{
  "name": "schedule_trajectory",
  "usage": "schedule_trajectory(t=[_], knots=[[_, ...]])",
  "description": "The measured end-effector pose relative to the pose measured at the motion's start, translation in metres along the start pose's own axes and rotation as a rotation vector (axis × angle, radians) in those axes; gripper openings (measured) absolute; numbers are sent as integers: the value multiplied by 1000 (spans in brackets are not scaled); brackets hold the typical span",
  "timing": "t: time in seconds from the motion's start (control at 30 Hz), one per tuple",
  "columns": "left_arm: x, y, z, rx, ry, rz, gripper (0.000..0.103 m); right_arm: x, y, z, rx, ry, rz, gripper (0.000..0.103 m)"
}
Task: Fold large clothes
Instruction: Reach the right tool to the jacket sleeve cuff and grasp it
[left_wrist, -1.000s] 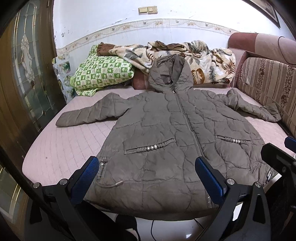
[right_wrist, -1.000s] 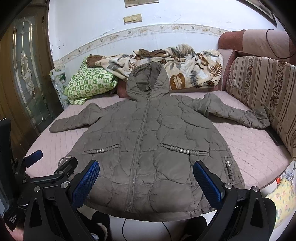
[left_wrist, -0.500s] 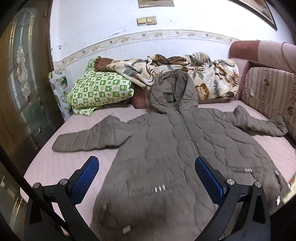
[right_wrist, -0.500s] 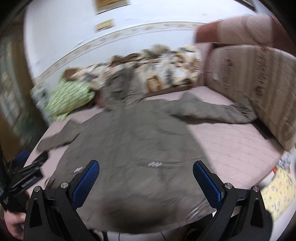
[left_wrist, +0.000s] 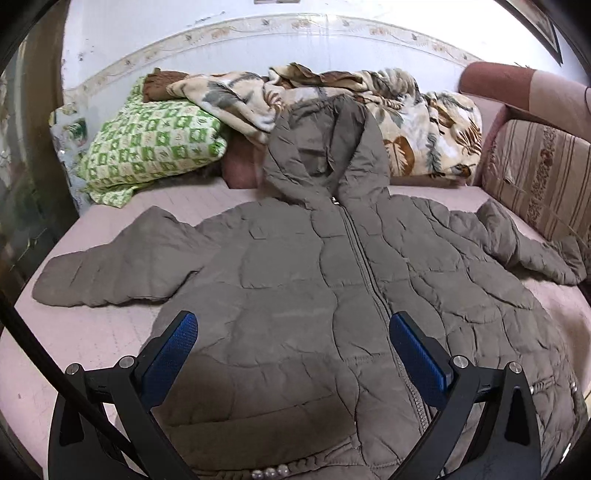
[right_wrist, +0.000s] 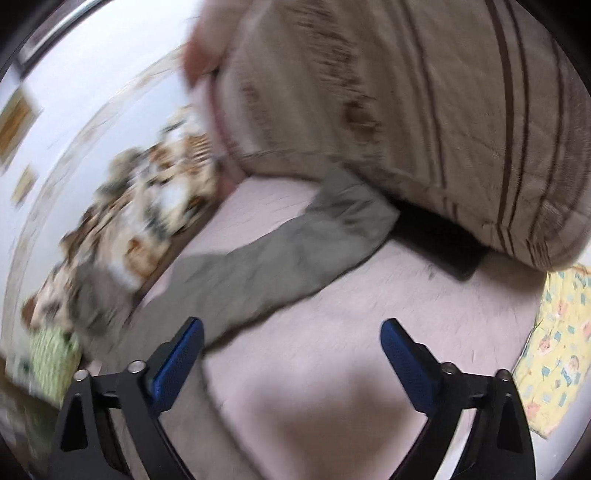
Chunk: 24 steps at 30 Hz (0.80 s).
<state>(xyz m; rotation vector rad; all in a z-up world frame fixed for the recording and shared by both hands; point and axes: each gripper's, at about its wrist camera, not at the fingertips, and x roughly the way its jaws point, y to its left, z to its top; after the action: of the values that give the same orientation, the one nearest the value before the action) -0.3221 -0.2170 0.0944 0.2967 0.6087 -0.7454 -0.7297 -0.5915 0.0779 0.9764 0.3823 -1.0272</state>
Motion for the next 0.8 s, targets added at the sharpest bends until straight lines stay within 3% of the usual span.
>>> schedule_trajectory(t=[0.1, 0.33, 0.6, 0.7, 0.8], knots=[[2, 2, 0, 13, -15, 3, 103, 40, -22, 18, 120, 11, -19, 71], [16, 8, 4, -12, 1, -12, 103, 92, -58, 39, 300, -8, -74, 66], [27, -2, 3, 16, 19, -16, 103, 130, -69, 60, 317, -12, -113, 57], [28, -5, 4, 24, 16, -12, 103, 131, -64, 61, 293, -20, -125, 18], [26, -4, 4, 19, 9, -13, 103, 116, -46, 67, 241, -66, -109, 15]])
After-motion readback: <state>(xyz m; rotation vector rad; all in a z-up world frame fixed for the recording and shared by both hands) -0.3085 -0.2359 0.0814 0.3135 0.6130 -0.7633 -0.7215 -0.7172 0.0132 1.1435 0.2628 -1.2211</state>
